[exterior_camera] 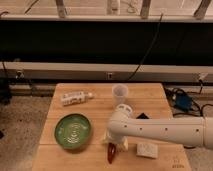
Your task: Place the pepper on the white sponge
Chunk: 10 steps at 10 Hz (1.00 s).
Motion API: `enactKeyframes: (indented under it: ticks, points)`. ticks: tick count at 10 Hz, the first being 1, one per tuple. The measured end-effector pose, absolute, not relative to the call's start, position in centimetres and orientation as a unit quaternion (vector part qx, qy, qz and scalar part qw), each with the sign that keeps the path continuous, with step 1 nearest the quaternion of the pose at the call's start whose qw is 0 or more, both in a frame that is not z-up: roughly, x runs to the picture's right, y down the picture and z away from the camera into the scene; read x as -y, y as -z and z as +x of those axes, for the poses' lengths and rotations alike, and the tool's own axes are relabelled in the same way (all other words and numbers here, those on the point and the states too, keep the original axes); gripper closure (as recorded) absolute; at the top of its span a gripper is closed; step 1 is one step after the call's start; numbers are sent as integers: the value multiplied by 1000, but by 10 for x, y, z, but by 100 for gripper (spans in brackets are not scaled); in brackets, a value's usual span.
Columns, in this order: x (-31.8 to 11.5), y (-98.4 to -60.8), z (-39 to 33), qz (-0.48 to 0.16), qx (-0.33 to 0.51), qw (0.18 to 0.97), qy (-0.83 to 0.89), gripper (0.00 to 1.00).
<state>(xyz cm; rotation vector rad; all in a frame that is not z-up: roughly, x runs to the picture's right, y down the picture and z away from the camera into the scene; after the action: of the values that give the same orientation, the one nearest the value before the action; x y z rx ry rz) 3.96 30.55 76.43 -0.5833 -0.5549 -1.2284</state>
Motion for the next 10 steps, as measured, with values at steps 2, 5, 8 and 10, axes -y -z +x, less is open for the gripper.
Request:
enactKeyframes:
  ticks: [2,5,8,10]
  points:
    - [-309,-765,40,-275,254,733,569,70]
    - [-310,-765,40,-276,254,730,571,98]
    - [-310,-765,40,-276,254,730,571,100]
    - [-308,-763,39,-271,254,733,570,100]
